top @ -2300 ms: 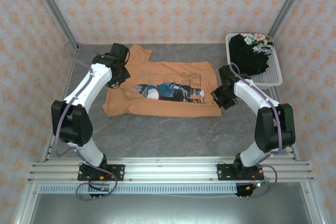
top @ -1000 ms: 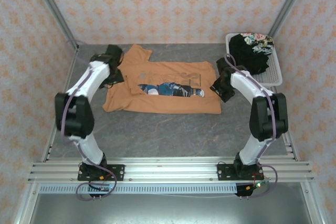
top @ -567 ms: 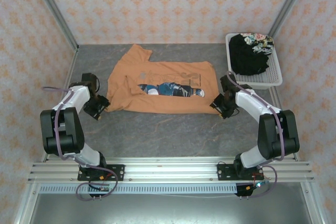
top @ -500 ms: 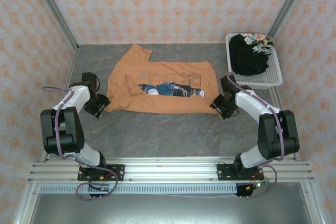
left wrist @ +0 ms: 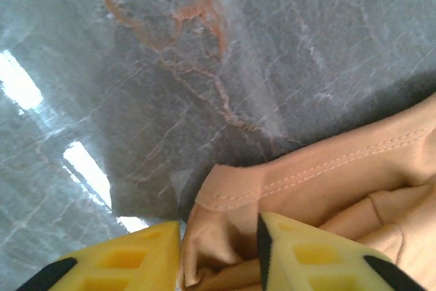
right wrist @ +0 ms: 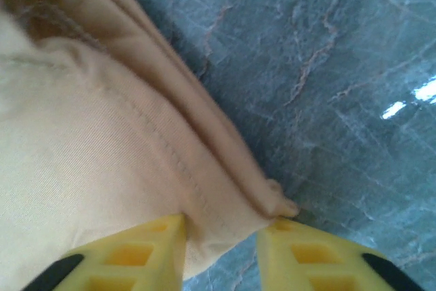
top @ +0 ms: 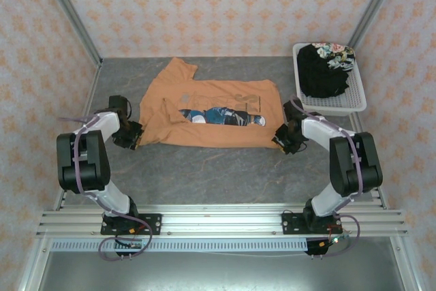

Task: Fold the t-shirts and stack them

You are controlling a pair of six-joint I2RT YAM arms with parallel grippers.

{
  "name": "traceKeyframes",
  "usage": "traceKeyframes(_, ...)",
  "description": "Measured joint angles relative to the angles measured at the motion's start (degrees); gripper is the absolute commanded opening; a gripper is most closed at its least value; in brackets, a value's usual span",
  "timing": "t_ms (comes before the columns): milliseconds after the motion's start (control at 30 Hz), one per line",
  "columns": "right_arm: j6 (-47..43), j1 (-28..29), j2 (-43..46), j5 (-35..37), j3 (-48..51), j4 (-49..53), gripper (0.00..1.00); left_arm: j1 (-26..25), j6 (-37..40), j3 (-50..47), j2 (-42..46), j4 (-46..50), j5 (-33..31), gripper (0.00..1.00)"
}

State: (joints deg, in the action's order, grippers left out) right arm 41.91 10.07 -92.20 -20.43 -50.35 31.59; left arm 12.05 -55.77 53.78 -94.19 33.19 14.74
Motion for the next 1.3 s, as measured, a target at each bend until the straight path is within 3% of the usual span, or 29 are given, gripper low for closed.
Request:
traceKeyframes(133, 0.35, -0.15, -0.68, 0.52, -0.37, -0.20, 0.10, 0.00, -0.59, 0.17, -1.22, -0.92, -0.11, 0.06)
traceKeyframes(200, 0.46, -0.11, -1.18, 1.01, -1.07, -0.17, 0.00, 0.00, -0.39, 0.44, -1.51, -0.68, -0.28, 0.00)
traceKeyframes(633, -0.48, -0.11, 0.04, 7.17, -2.82, 4.90, 0.00, -0.02, 5.38, 4.20, 1.62, 12.20, -6.82, 0.00)
traceKeyframes(933, -1.11, -0.11, 5.95, 7.48, 3.34, 8.04, 0.00, -0.07, 7.50, -5.55, 4.57, 14.58, -6.86, 0.00)
traceKeyframes(1000, -1.14, -0.11, 6.03, 6.99, 4.92, 8.13, 0.05, -0.09, 7.87, -6.25, 5.25, 14.62, -6.86, 0.00)
traceKeyframes(1167, -1.70, -0.11, 6.43, 6.51, 4.92, 8.48, 0.32, -0.81, 8.31, -5.95, 5.31, 14.80, -8.17, 0.31)
traceKeyframes(1300, -2.82, -0.15, 9.11, 7.13, 4.13, 11.34, 0.41, -2.12, 8.98, -3.26, 6.51, 17.64, -12.17, 0.59)
